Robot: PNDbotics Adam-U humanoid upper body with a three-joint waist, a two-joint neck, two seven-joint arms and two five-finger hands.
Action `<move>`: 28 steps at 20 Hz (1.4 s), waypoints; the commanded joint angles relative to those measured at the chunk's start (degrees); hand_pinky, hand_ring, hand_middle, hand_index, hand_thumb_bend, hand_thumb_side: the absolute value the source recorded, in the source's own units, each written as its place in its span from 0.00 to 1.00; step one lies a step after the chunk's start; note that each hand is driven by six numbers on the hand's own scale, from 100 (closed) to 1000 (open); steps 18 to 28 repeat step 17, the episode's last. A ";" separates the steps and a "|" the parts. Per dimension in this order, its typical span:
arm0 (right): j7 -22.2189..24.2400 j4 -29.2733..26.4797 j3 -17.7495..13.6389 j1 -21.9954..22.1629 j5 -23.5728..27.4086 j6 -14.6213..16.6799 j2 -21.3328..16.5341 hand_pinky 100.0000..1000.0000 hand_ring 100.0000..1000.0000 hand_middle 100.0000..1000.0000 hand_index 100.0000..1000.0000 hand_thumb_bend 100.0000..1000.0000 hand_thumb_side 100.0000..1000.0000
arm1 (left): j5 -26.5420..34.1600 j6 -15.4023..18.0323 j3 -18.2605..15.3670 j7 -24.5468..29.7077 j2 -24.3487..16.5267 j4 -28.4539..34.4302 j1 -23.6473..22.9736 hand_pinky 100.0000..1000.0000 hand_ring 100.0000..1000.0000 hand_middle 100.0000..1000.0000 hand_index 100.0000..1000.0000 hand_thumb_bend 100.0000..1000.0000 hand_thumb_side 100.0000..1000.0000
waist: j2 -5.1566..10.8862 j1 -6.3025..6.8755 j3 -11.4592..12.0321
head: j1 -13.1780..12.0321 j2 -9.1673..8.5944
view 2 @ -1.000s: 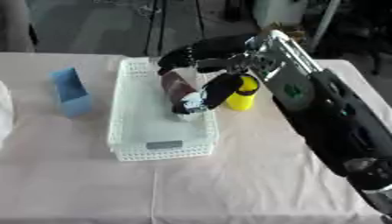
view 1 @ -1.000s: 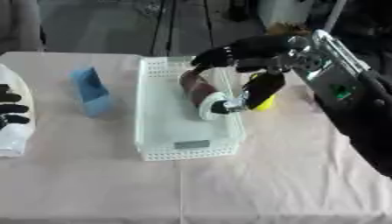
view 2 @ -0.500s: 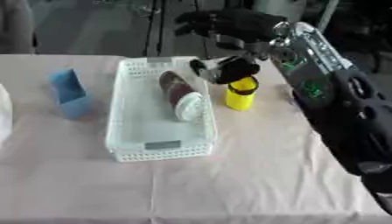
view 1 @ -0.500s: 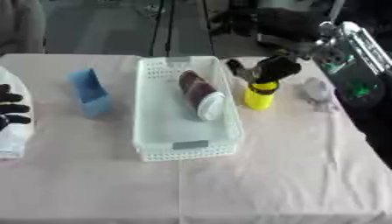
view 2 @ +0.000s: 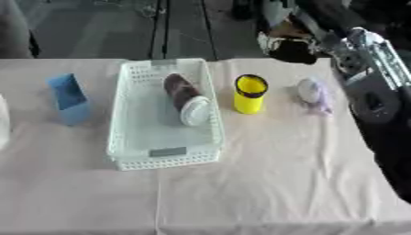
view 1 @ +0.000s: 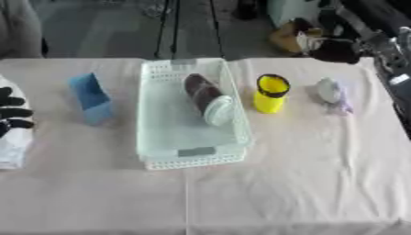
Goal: Pick up objects on the table and place them in the box.
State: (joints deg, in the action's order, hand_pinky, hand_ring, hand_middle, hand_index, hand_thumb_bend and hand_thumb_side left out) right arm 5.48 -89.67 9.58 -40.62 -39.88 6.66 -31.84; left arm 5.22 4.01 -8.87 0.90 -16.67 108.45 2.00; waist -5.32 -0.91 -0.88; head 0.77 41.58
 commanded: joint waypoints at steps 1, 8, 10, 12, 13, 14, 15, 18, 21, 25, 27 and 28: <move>-2.85 -2.68 -2.64 0.27 1.42 -1.84 -2.53 0.67 0.78 0.88 0.93 0.00 0.31 | 0.26 0.07 -0.55 -0.45 -1.01 0.69 0.36 0.54 0.59 0.60 0.78 0.15 0.97 | 0.48 0.08 -0.20 | -0.13 -0.45; -6.69 -5.16 -5.31 3.34 4.66 -4.16 -3.47 0.64 0.76 0.86 0.93 0.00 0.32 | 0.39 0.05 -0.60 -0.89 -0.91 0.76 0.44 0.54 0.59 0.60 0.77 0.15 0.97 | 0.24 0.19 -0.50 | -0.21 -0.64; -7.14 -5.79 -5.83 4.05 5.01 -4.51 -3.69 0.64 0.76 0.86 0.93 0.00 0.31 | 0.40 0.04 -0.62 -0.98 -0.91 0.78 0.43 0.54 0.59 0.60 0.77 0.15 0.97 | 0.19 0.19 -0.56 | -0.23 -0.75; -7.48 -6.33 -6.33 4.68 5.19 -4.85 -3.75 0.64 0.76 0.86 0.93 0.00 0.31 | 0.41 0.03 -0.61 -1.03 -0.89 0.81 0.43 0.54 0.59 0.60 0.77 0.15 0.97 | 0.16 0.21 -0.61 | -0.30 -0.60; -7.57 -6.53 -6.47 4.87 5.20 -4.99 -3.78 0.64 0.76 0.86 0.93 0.00 0.31 | 0.41 0.03 -0.61 -1.03 -0.87 0.82 0.42 0.54 0.59 0.60 0.77 0.15 0.97 | 0.15 0.21 -0.61 | -0.31 -0.57; -7.60 -6.69 -6.54 4.98 5.24 -5.08 -3.78 0.64 0.76 0.86 0.93 0.00 0.31 | 0.41 0.02 -0.60 -1.04 -0.87 0.83 0.42 0.54 0.59 0.60 0.77 0.15 0.97 | 0.15 0.21 -0.61 | -0.32 -0.55; -7.79 -6.81 -6.88 5.30 5.27 -5.27 -3.79 0.64 0.75 0.85 0.93 0.00 0.31 | 0.41 0.01 -0.64 -1.07 -0.87 0.83 0.42 0.54 0.59 0.60 0.77 0.15 0.97 | 0.16 0.20 -0.63 | -0.31 -0.63; -8.29 -7.14 -7.58 5.91 5.32 -5.63 -3.79 0.63 0.75 0.85 0.93 0.00 0.31 | 0.41 -0.01 -0.66 -1.13 -0.88 0.83 0.44 0.54 0.59 0.60 0.77 0.15 0.97 | 0.19 0.19 -0.62 | -0.30 -0.66; -8.29 -7.14 -7.58 5.91 5.32 -5.63 -3.79 0.63 0.75 0.85 0.93 0.00 0.31 | 0.41 -0.01 -0.66 -1.13 -0.88 0.83 0.44 0.54 0.59 0.60 0.77 0.15 0.97 | 0.19 0.19 -0.62 | -0.30 -0.66; -8.29 -7.14 -7.58 5.91 5.32 -5.63 -3.79 0.63 0.75 0.85 0.93 0.00 0.31 | 0.41 -0.01 -0.66 -1.13 -0.88 0.83 0.44 0.54 0.59 0.60 0.77 0.15 0.97 | 0.19 0.19 -0.62 | -0.30 -0.66; -8.29 -7.14 -7.58 5.91 5.32 -5.63 -3.79 0.63 0.75 0.85 0.93 0.00 0.31 | 0.41 -0.01 -0.66 -1.13 -0.88 0.83 0.44 0.54 0.59 0.60 0.77 0.15 0.97 | 0.19 0.19 -0.62 | -0.30 -0.66; -8.29 -7.14 -7.58 5.91 5.32 -5.63 -3.79 0.63 0.75 0.85 0.93 0.00 0.31 | 0.41 -0.01 -0.66 -1.13 -0.88 0.83 0.44 0.54 0.59 0.60 0.77 0.15 0.97 | 0.19 0.19 -0.62 | -0.30 -0.66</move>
